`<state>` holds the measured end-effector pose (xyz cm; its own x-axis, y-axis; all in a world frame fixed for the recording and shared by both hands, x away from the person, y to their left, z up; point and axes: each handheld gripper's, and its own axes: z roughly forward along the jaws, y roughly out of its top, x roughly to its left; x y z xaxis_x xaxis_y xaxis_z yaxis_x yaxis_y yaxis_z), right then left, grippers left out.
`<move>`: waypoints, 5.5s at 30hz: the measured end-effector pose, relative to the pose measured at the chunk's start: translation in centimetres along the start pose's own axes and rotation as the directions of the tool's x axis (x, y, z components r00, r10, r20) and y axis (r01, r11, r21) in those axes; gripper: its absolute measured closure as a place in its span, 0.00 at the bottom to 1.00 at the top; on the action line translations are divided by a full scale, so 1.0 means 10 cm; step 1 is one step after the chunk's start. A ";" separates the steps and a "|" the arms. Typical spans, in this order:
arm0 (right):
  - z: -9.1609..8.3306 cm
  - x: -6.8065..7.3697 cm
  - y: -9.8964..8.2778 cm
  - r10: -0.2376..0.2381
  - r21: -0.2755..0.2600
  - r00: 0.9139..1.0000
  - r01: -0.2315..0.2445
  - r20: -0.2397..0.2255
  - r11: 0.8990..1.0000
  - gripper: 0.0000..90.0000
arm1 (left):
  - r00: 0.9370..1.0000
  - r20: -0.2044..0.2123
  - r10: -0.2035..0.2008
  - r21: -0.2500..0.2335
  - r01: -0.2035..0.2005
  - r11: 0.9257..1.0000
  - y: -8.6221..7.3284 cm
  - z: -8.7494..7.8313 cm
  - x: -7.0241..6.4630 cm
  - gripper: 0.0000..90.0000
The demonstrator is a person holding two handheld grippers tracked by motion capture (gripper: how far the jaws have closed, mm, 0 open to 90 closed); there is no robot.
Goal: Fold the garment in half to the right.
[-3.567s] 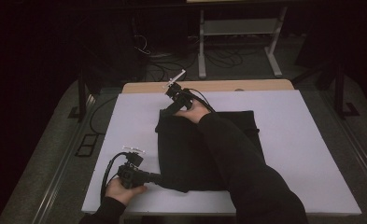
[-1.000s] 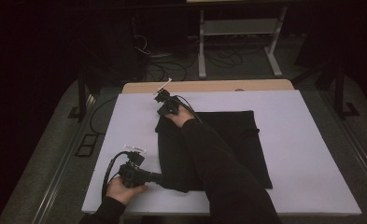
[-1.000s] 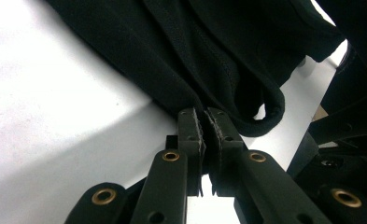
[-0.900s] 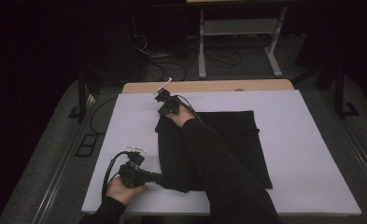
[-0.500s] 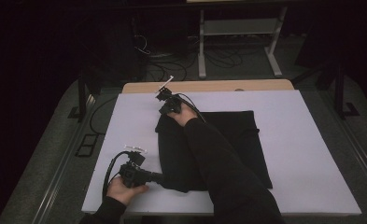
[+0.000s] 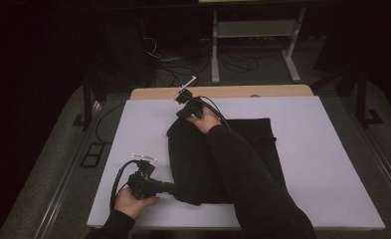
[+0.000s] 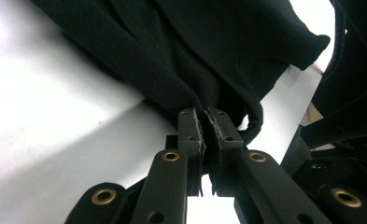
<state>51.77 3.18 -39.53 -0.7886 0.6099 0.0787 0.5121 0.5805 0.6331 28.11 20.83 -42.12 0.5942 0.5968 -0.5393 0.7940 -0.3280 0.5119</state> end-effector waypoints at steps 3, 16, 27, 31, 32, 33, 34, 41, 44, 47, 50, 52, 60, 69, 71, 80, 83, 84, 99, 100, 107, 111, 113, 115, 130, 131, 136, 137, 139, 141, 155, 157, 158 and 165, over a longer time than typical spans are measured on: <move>-0.11 -0.04 -0.07 0.006 -0.009 1.000 -0.006 0.003 1.000 0.96 | 1.000 0.004 0.006 -0.002 -0.006 1.000 0.02 0.02 -0.04 0.92; -0.38 -0.15 -0.21 0.045 -0.052 0.999 -0.045 0.002 0.998 0.96 | 0.999 0.032 0.031 -0.026 -0.030 0.999 0.08 0.04 -0.15 0.92; -0.57 -0.19 -0.21 0.043 -0.067 0.999 -0.042 0.018 0.997 0.96 | 0.996 0.074 0.056 -0.071 -0.051 0.996 0.19 -0.01 -0.31 0.92; -0.65 -0.25 -0.24 0.048 -0.087 0.999 -0.045 0.027 0.995 0.96 | 0.989 0.140 0.047 -0.095 -0.034 0.995 0.24 -0.01 -0.35 0.92; -0.67 -0.26 -0.24 0.053 -0.091 0.998 -0.050 0.026 0.995 0.96 | 0.988 0.150 0.047 -0.098 -0.033 0.995 0.25 0.00 -0.36 0.92; -0.68 -0.27 -0.25 0.055 -0.098 0.998 -0.052 0.025 0.994 0.96 | 0.987 0.156 0.049 -0.099 -0.033 0.995 0.27 0.01 -0.37 0.93; -0.70 -0.28 -0.27 0.052 -0.100 0.998 -0.049 0.029 0.994 0.96 | 0.985 0.162 0.052 -0.100 -0.036 0.994 0.29 0.02 -0.39 0.92; -0.77 -0.36 -0.38 0.064 -0.106 0.997 -0.060 0.034 0.993 0.96 | 0.977 0.192 0.093 -0.105 -0.074 0.992 0.45 0.13 -0.54 0.93; -0.81 -0.40 -0.43 0.072 -0.115 0.997 -0.068 0.030 0.991 0.96 | 0.975 0.198 0.104 -0.100 -0.085 0.991 0.50 0.19 -0.59 0.93; -0.85 -0.44 -0.49 0.083 -0.117 0.996 -0.078 0.038 0.990 0.96 | 0.971 0.207 0.116 -0.093 -0.098 0.991 0.54 0.26 -0.64 0.93; -0.90 -0.50 -0.55 0.095 -0.124 0.995 -0.089 0.044 0.988 0.96 | 0.969 0.214 0.125 -0.086 -0.109 0.990 0.57 0.31 -0.68 0.93; -0.92 -0.52 -0.57 0.103 -0.128 0.994 -0.096 0.047 0.987 0.96 | 0.967 0.221 0.129 -0.085 -0.113 0.990 0.60 0.33 -0.72 0.93; -1.04 -0.61 -0.65 0.125 -0.149 0.990 -0.115 0.059 0.982 0.96 | 0.957 0.235 0.169 -0.082 -0.154 0.985 0.75 0.43 -0.86 0.93; -1.14 -0.69 -0.76 0.156 -0.170 0.986 -0.143 0.065 0.975 0.96 | 0.949 0.250 0.191 -0.066 -0.180 0.981 0.88 0.62 -1.04 0.93; -1.17 -0.72 -0.79 0.156 -0.174 0.986 -0.143 0.065 0.974 0.96 | 0.949 0.254 0.188 -0.064 -0.178 0.982 0.89 0.65 -1.06 0.93; -1.31 -0.84 -0.90 0.175 -0.188 0.981 -0.157 0.085 0.970 0.96 | 0.939 0.274 0.207 -0.048 -0.201 0.978 0.98 0.77 -1.13 0.93; -1.35 -0.87 -0.93 0.193 -0.203 0.979 -0.175 0.072 0.964 0.96 | 0.935 0.281 0.215 -0.046 -0.210 0.977 1.00 0.83 -1.18 0.93; -1.36 -0.88 -0.95 0.197 -0.207 0.978 -0.178 0.071 0.962 0.96 | 0.934 0.282 0.218 -0.042 -0.215 0.976 1.01 0.85 -1.19 0.93; -1.51 -1.04 -1.16 0.241 -0.215 0.967 -0.218 0.085 0.952 0.96 | 0.925 0.302 0.231 0.000 -0.242 0.970 1.06 1.22 -1.29 0.93; -1.52 -1.06 -1.17 0.240 -0.216 0.967 -0.217 0.087 0.952 0.96 | 0.925 0.302 0.228 0.001 -0.240 0.971 1.06 1.25 -1.29 0.93; -1.56 -1.11 -1.25 0.253 -0.217 0.963 -0.228 0.092 0.949 0.96 | 0.924 0.309 0.227 0.012 -0.243 0.970 1.10 1.39 -1.35 0.93; -1.59 -1.14 -1.31 0.264 -0.216 0.960 -0.238 0.098 0.947 0.96 | 0.924 0.302 0.235 0.015 -0.252 0.968 1.12 1.46 -1.40 0.93; -1.59 -1.16 -1.35 0.270 -0.216 0.958 -0.244 0.099 0.945 0.96 | 0.923 0.303 0.236 0.023 -0.255 0.967 1.13 1.51 -1.42 0.93; -1.61 -1.18 -1.38 0.277 -0.216 0.956 -0.251 0.099 0.944 0.96 | 0.925 0.305 0.224 0.026 -0.244 0.970 1.13 1.55 -1.43 0.93; -1.71 -1.28 -1.56 0.311 -0.230 0.945 -0.281 0.104 0.932 0.96 | 0.918 0.291 0.269 0.056 -0.297 0.953 1.19 1.82 -1.58 0.93; -1.71 -1.29 -1.57 0.314 -0.231 0.944 -0.284 0.102 0.931 0.96 | 0.918 0.290 0.271 0.057 -0.299 0.952 1.19 1.83 -1.58 0.93; -1.71 -1.32 -1.65 0.334 -0.237 0.938 -0.305 0.094 0.922 0.96 | 0.923 0.280 0.263 0.090 -0.298 0.950 1.18 1.92 -1.56 0.93; -1.71 -1.33 -1.66 0.338 -0.240 0.937 -0.309 0.090 0.920 0.96 | 0.925 0.272 0.264 0.095 -0.298 0.950 1.18 1.94 -1.57 0.93; -1.70 -1.35 -1.69 0.346 -0.241 0.934 -0.318 0.086 0.917 0.96 | 0.929 0.259 0.264 0.105 -0.299 0.948 1.18 1.98 -1.56 0.93; -1.71 -1.36 -1.71 0.354 -0.248 0.932 -0.325 0.082 0.913 0.96 | 0.936 0.251 0.246 0.114 -0.281 0.953 1.17 2.02 -1.57 0.93; -1.65 -1.40 -1.83 0.367 -0.244 0.926 -0.336 0.092 0.910 0.96 | 0.949 0.199 0.245 0.154 -0.277 0.948 1.16 2.28 -1.60 0.93; -1.64 -1.41 -1.85 0.372 -0.241 0.923 -0.341 0.095 0.909 0.96 | 0.949 0.197 0.245 0.159 -0.277 0.948 1.16 2.31 -1.61 0.93; -1.64 -1.42 -1.87 0.371 -0.238 0.924 -0.340 0.098 0.910 0.96 | 0.949 0.196 0.247 0.162 -0.280 0.946 1.16 2.32 -1.61 0.93; -1.63 -1.43 -1.90 0.376 -0.241 0.921 -0.343 0.102 0.908 0.96 | 0.954 0.186 0.235 0.174 -0.268 0.948 1.17 2.36 -1.62 0.93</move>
<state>47.78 -25.40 -40.08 -0.4996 0.8347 0.2319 0.6537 0.1875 0.7332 30.85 -9.97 -43.18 0.7776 0.3563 -0.5181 0.6158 -0.5982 0.5128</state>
